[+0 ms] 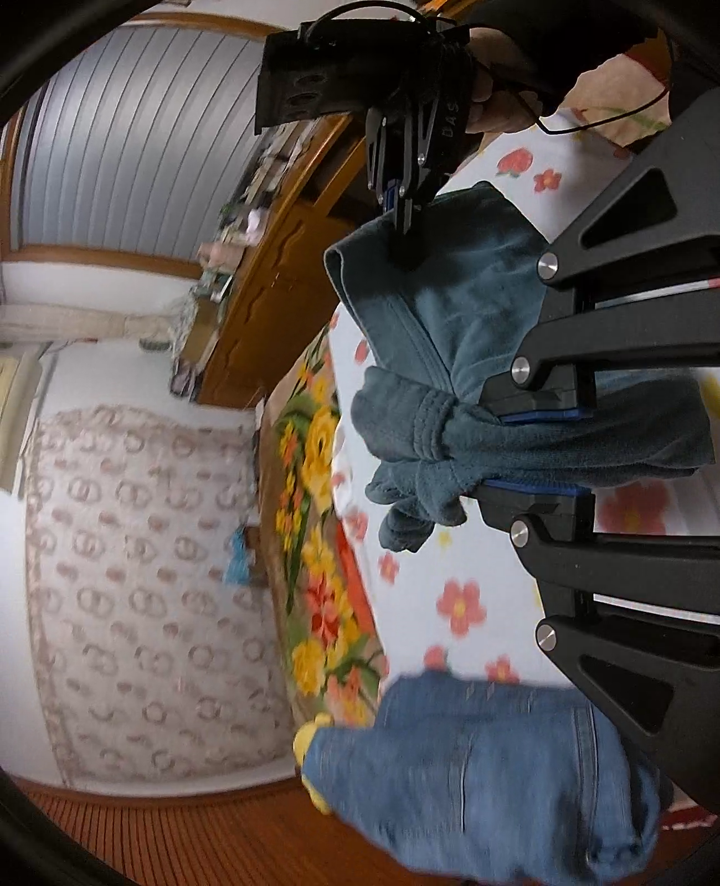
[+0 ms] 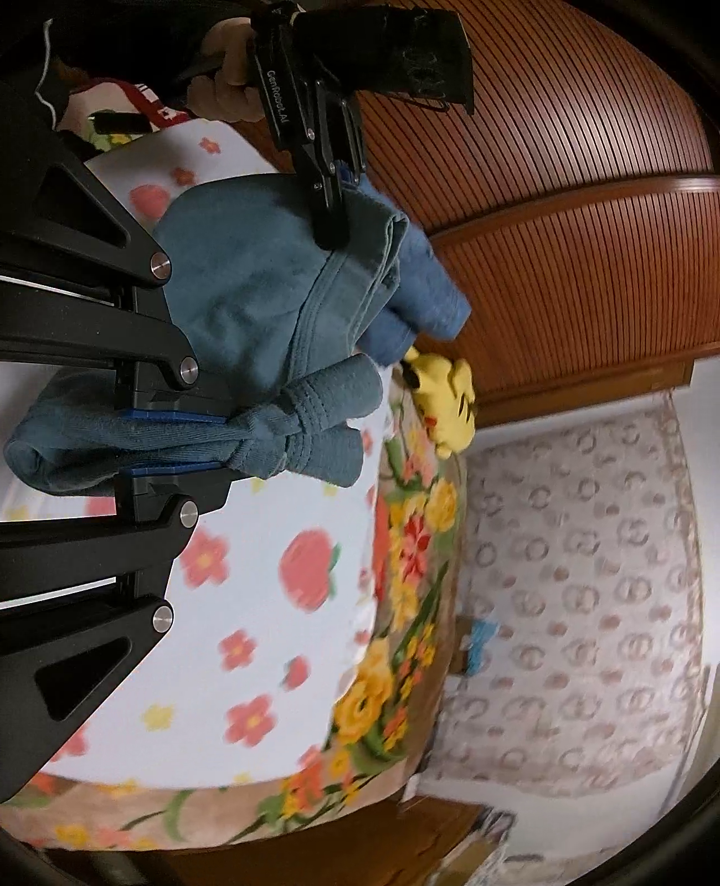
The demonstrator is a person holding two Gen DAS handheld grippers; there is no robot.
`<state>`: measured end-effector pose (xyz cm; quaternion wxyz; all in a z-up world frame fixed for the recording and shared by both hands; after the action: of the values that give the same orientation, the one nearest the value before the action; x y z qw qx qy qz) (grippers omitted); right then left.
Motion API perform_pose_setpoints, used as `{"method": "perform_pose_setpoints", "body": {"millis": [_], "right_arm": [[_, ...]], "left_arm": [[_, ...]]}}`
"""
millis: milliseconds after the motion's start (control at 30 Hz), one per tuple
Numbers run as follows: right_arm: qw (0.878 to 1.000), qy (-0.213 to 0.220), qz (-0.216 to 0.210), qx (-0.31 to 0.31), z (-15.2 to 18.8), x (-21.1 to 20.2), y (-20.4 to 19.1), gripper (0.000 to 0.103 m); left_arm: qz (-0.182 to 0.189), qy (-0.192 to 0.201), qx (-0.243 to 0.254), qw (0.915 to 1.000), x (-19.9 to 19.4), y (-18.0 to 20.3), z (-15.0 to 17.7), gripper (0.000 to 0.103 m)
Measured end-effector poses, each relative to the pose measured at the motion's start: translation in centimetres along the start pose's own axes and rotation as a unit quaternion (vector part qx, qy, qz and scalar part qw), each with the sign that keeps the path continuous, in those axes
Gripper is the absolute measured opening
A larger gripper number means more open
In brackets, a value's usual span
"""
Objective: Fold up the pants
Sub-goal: 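Lift the folded shorts with both grippers and carry them onto the jeans stack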
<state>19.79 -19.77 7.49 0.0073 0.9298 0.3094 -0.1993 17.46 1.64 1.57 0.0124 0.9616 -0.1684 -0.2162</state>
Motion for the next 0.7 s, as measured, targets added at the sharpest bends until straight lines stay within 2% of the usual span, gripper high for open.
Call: {"method": "perform_pose_setpoints", "body": {"millis": [400,700], "right_arm": [[0.996,-0.003,-0.071,-0.054,-2.9,6.8,-0.8,0.011],[0.989,0.008,-0.090,-0.115,-6.2,9.5,-2.1,0.011]], "left_arm": [[-0.093,0.018,-0.028,0.9951,-3.1,-6.4,0.1,0.017],[-0.126,0.047,-0.043,0.9899,-4.6,-9.5,-0.8,0.017]]}}
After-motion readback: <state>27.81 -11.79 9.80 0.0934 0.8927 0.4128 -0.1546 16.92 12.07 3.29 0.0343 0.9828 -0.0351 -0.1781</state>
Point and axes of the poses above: each gripper's, at about its wrist camera, not at the fingertips, and x roughly the way its jaws point, y to its right, z to its underside, the point moved 4 cm from there along x, roughly the way its jaws point, and after that the axes turned 11 degrees about y, right-handed, at the moved point
